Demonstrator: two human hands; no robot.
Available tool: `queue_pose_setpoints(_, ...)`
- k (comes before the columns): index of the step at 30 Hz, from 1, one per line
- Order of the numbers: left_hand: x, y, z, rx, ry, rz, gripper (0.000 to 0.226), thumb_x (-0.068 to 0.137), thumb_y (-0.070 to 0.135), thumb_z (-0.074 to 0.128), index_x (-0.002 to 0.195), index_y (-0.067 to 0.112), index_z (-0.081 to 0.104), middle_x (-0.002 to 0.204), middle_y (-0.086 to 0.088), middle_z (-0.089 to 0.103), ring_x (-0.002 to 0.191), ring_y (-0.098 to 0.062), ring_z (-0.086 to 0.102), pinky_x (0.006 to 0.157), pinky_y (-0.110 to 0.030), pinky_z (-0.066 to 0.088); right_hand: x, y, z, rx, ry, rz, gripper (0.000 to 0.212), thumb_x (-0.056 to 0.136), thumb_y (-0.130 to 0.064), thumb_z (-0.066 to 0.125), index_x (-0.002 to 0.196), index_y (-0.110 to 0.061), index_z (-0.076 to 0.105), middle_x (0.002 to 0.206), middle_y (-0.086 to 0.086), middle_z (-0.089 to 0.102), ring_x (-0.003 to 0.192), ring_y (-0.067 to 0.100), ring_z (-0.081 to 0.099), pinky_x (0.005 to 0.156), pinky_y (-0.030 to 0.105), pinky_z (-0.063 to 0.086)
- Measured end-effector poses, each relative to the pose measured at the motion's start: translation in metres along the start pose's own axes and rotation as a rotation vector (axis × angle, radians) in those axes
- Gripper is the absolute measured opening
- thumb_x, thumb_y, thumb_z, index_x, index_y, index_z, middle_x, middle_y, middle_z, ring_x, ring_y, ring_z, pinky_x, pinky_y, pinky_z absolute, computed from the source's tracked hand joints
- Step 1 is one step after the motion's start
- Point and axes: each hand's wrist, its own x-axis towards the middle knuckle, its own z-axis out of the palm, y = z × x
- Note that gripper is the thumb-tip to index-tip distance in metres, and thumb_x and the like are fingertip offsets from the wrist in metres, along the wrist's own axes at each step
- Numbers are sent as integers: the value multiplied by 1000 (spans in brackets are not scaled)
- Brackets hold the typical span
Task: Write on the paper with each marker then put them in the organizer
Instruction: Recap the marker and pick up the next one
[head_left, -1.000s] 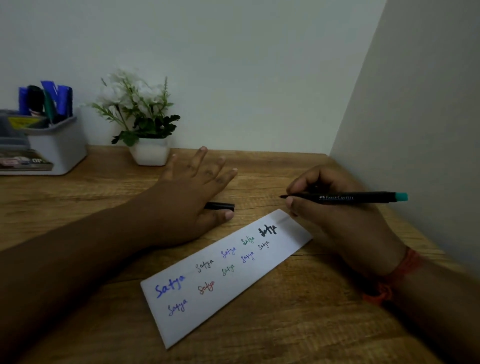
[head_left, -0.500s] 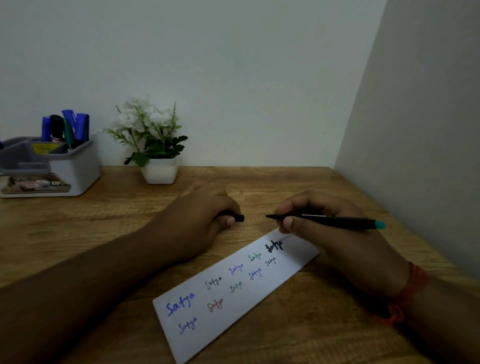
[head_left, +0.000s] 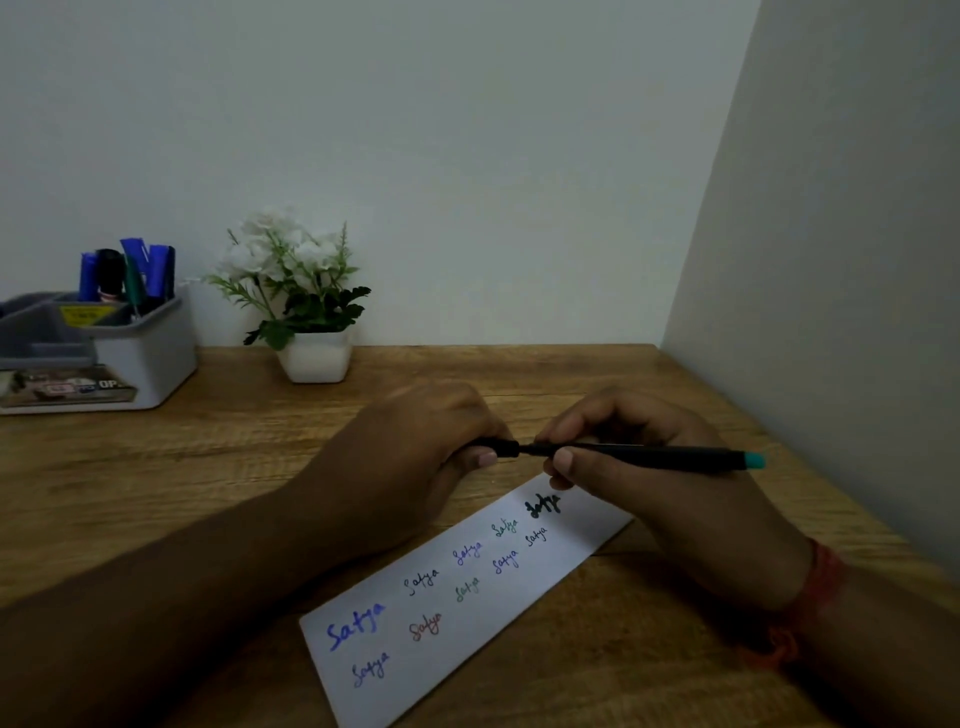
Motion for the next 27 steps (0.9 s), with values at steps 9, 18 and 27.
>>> queue_pose_setpoints(9, 1, 3, -2, 47, 30, 82, 28, 96, 34, 45, 108, 24, 68, 98, 11, 61, 92, -5, 51, 81, -20, 34, 0, 4, -1, 112, -59, 8, 15, 87, -16, 70, 98, -13, 78, 100, 7, 78, 98, 22, 75, 92, 40, 59)
queue_pose_setpoints(18, 2, 5, 0, 83, 55, 140, 25, 97, 30, 47, 111, 23, 67, 99, 11, 63, 93, -5, 53, 98, -12, 24, 1, 6, 0, 169, -3, 14, 8, 89, 5, 64, 92, -2, 65, 96, 11, 76, 87, 28, 77, 85, 41, 62)
queue_pose_setpoints(27, 3, 14, 0, 66, 141, 98, 20, 92, 29, 46, 99, 27, 64, 89, 18, 56, 89, -2, 54, 113, -51, 28, -2, 2, 7, 20, 73, -66, 11, 78, -17, 77, 80, -7, 71, 60, -3, 67, 52, 8, 62, 58, 17, 55)
